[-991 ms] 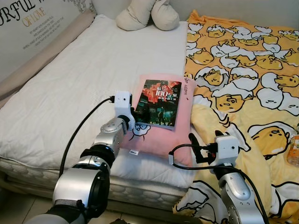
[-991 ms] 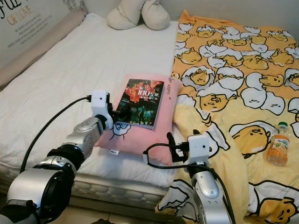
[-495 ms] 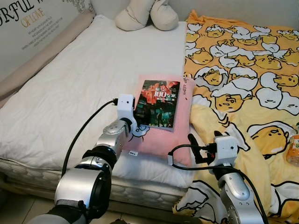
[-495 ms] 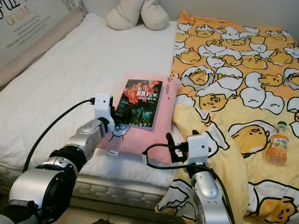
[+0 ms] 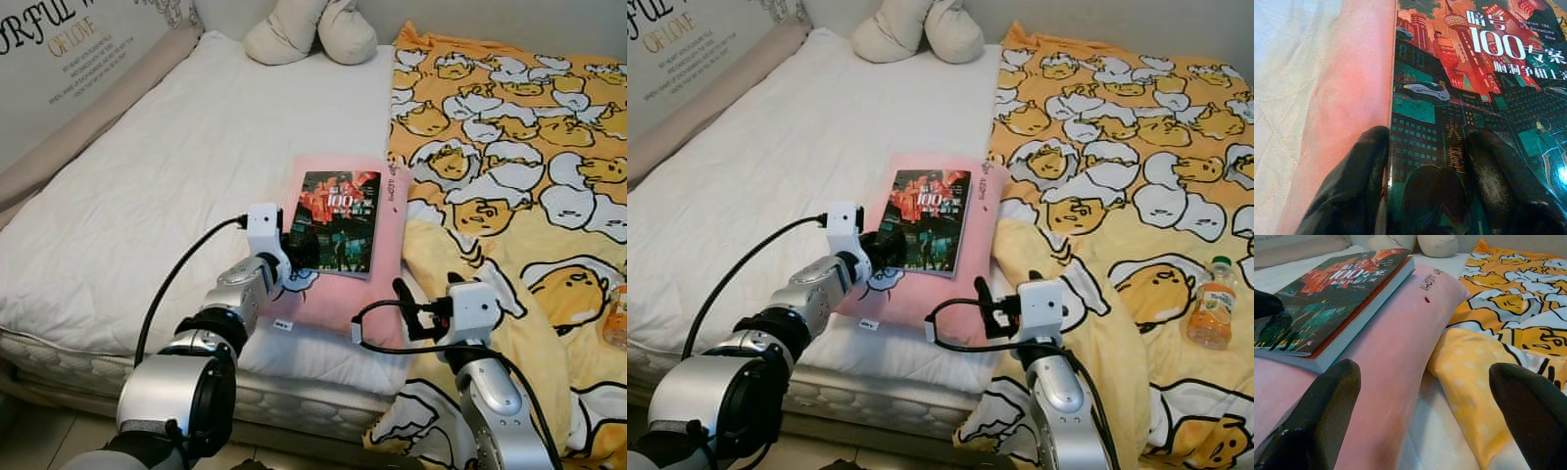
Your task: Clean up the room
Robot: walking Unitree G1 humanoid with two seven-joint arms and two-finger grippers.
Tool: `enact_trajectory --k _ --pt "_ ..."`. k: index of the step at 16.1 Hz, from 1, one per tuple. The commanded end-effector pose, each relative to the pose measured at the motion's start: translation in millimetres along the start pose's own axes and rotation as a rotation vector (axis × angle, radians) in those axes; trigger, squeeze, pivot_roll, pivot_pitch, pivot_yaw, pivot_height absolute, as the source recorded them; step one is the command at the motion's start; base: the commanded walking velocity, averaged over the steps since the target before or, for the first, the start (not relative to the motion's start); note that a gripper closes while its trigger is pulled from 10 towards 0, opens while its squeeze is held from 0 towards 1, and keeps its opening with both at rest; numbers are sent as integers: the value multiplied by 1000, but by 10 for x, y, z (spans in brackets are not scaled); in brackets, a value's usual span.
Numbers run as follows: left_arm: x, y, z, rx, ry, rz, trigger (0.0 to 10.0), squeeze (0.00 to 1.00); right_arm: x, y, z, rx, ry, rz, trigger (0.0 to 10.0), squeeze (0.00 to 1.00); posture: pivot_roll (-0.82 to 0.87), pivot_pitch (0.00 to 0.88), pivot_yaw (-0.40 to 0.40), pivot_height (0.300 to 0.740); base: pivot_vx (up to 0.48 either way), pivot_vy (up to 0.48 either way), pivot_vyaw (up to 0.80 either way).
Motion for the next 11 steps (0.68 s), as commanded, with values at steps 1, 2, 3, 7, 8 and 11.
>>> enact_trajectory --k 1,2,3,7,8,11 --pt "3 -70 4 -5 -2 39 0 0 -17 -23 5 -10 4 14 10000 0 -155 0 67 740 0 0 0" --pt "4 -67 2 -7 -10 40 0 0 -23 -25 5 -10 4 14 10000 0 -154 0 66 740 0 0 0" --pt "6 -66 5 -4 -11 41 0 0 -28 -26 6 -10 4 14 10000 0 -154 0 68 740 0 0 0" --pt "8 -7 10 32 -22 11 0 0 -44 -27 -2 -12 -3 14 10000 0 -152 0 71 740 0 0 0" --pt "9 109 11 52 -39 -38 0 0 -47 -27 1 -14 -4 12 10000 0 -151 0 72 740 0 0 0" --pt "21 311 26 66 -64 -102 0 0 -39 -30 7 -15 -4 12 10000 0 -146 0 72 740 0 0 0"
Point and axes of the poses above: a point about 5 cm out from each wrist's last joint towards the gripper, its own x axis pointing back from the gripper into the wrist, its own y axis along the axis of the wrist's last joint, z = x × y, the point moved 3 cm from there along -x, pointing out of the wrist towards the gripper, and after that the axes turned 7 degrees about x, right-handed, at the moved point
